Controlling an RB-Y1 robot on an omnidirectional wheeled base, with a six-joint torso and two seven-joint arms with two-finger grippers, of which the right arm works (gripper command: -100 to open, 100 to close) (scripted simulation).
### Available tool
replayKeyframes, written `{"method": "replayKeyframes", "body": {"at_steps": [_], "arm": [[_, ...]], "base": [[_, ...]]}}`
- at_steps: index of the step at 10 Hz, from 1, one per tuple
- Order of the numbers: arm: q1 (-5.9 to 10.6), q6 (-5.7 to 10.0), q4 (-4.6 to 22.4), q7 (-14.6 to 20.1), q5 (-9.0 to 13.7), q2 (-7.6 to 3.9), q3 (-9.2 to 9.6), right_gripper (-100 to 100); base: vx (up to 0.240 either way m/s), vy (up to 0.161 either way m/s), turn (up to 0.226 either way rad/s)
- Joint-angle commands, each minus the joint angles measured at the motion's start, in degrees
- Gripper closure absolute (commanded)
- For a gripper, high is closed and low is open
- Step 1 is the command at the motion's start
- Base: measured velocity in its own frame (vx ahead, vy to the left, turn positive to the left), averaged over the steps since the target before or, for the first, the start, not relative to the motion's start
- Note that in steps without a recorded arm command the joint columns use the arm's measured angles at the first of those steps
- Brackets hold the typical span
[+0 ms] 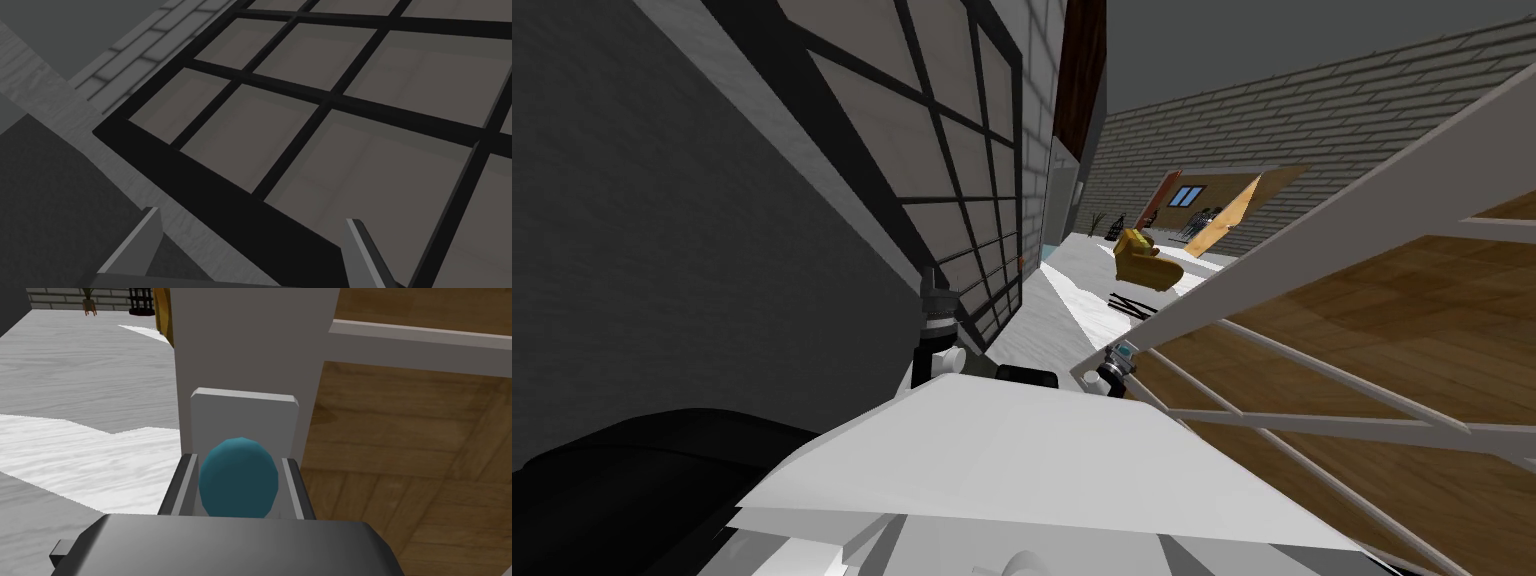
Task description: Push the door open
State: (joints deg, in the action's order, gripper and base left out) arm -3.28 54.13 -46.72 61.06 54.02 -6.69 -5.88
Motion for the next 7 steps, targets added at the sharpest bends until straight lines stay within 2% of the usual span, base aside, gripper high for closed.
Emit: {"method": "replayKeyframes", "body": {"at_steps": [1,4,5,7], "arm": [[-0.11,0.57,0.51,-0.24,0.83,-0.64,-1.61,100],[-0.02,0.75,0.75,-0.46,1.53,-0.73,-2.77,100],[0.49,0.89,1.83,0.17,1.24,-0.67,-2.21,100],[0.43,1.19,1.94,-0.07,2.14,-1.12,-3.35,100]], "base": [[0.217,-0.015,-0.087],[0.197,-0.033,-0.055],[0.090,-0.024,-0.019],[0.126,-0.055,-0.034]]}}
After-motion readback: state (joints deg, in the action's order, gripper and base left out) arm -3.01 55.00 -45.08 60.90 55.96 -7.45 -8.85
